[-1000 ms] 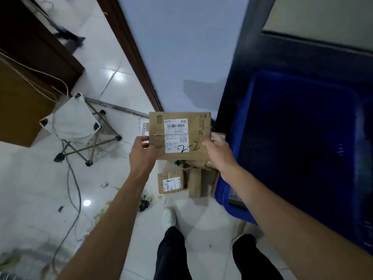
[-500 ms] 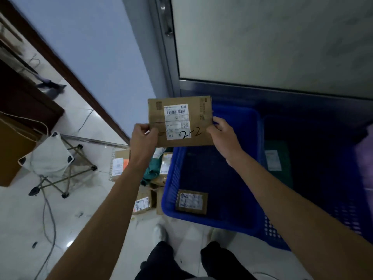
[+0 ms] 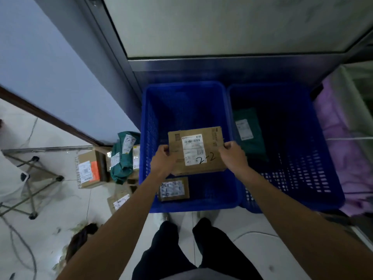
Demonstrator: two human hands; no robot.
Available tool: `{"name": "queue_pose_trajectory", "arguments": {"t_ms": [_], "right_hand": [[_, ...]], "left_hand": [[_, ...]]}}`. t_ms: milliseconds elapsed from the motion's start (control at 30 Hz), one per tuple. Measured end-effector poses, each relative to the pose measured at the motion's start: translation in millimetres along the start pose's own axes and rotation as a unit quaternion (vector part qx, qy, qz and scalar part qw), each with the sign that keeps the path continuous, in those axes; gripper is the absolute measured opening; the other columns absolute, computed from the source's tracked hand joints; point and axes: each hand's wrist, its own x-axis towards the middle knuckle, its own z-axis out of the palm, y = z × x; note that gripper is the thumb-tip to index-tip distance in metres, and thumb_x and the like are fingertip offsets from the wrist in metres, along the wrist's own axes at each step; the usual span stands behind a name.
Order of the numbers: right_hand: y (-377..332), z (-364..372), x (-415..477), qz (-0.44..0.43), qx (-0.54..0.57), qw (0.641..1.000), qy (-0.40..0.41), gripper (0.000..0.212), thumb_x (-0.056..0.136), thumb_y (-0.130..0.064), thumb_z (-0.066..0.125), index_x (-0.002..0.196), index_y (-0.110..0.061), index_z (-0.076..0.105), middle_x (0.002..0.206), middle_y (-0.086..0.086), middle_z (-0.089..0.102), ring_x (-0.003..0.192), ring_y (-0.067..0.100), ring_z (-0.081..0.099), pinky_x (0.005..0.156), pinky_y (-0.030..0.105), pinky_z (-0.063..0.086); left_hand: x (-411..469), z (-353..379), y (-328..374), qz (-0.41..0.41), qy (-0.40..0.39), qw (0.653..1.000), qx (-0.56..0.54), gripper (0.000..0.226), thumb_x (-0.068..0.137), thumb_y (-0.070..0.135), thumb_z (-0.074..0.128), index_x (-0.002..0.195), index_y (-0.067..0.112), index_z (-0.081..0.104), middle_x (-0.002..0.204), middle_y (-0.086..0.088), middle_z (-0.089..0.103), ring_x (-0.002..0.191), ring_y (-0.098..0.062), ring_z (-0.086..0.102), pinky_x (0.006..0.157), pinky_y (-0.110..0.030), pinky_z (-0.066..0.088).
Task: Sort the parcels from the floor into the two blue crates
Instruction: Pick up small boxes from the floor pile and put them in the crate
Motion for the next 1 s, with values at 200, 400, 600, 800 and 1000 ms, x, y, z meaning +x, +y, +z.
{"name": "queue_pose_trajectory", "arguments": {"t_ms": [200,400,600,800,1000], "right_hand": [[51.0,35.3,28.8,0.064,-0.063,0.994,-0.059,0.031,0.101,-0.042,0.049,0.118,-0.016,0.053,0.107,0.001,0.058,0.091,0.018,0.058,0.083,0.037,0.052],[87.5,65.8,61.8,0.104,-0.113,0.986,-0.064,0.048,0.094,-0.041,0.055,0.123,-0.003,0.05,0.125,0.015,0.056,0.107,0.032,0.06,0.087,0.042,0.053],[114.0,94.4,73.3,0.077,-0.186,0.976,-0.082,0.065,0.097,-0.055,0.053,0.135,-0.004,0.042,0.134,0.014,0.047,0.118,0.031,0.053,0.082,0.035,0.041],[134.5,118.5,90.9,0.032,-0.269,0.96,-0.076,0.055,0.098,-0.044,0.054,0.135,-0.006,0.039,0.131,0.013,0.047,0.112,0.029,0.057,0.075,0.034,0.045],[165.5,133.7,97.3,0.05,-0.341,0.932,-0.115,0.064,0.098,-0.023,0.059,0.148,-0.001,0.024,0.142,0.017,0.046,0.116,0.031,0.063,0.087,0.038,0.053]], "left_hand": [[53.9,36.9,-59.3,-0.073,-0.139,0.987,0.039,0.066,0.084,0.044,0.065,0.144,0.033,0.04,0.104,0.003,0.068,0.086,-0.023,0.071,0.069,-0.043,0.062],[88.8,93.7,-106.4,-0.14,-0.211,0.967,-0.017,0.057,0.08,0.039,0.07,0.131,0.034,0.046,0.115,0.0,0.066,0.099,-0.025,0.069,0.086,-0.047,0.06],[90.2,130.8,-155.3,-0.186,-0.225,0.954,-0.063,0.07,0.068,0.043,0.086,0.124,0.025,0.049,0.119,-0.004,0.067,0.103,-0.024,0.069,0.09,-0.048,0.058],[85.0,149.2,-162.4,-0.151,-0.207,0.966,0.023,0.052,0.086,0.033,0.071,0.127,0.015,0.044,0.109,-0.003,0.063,0.099,-0.021,0.064,0.08,-0.033,0.055],[94.8,158.5,-174.0,-0.127,-0.209,0.966,0.083,0.071,0.082,0.007,0.078,0.139,0.014,0.036,0.109,-0.002,0.063,0.094,-0.016,0.063,0.067,-0.021,0.052]]}}
